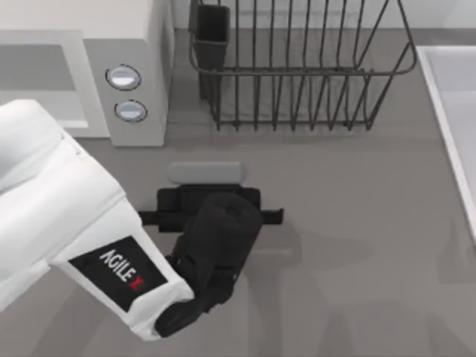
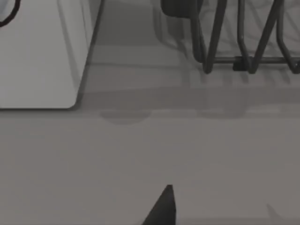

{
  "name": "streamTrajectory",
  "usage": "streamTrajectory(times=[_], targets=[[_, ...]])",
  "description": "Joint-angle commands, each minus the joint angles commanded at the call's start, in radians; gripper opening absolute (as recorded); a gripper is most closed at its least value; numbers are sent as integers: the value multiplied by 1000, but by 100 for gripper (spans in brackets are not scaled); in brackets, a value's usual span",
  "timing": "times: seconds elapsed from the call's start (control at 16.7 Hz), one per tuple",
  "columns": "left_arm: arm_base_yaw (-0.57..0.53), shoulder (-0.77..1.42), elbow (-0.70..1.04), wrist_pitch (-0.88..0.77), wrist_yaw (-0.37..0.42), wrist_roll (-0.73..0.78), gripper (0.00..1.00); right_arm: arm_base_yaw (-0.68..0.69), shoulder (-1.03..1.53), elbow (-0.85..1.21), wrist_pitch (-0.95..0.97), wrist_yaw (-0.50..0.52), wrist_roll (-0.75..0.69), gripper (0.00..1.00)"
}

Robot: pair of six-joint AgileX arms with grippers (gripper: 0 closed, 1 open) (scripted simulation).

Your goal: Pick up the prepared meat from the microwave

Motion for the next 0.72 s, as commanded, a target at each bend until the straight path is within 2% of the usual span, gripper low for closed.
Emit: streamTrajectory(times=[0.18,0.72], targets=[[0,0,0,0,0,0,0,0,0,0,0,0,0,100],[0,0,0,0,0,0,68,0,0,0,0,0,0,100]])
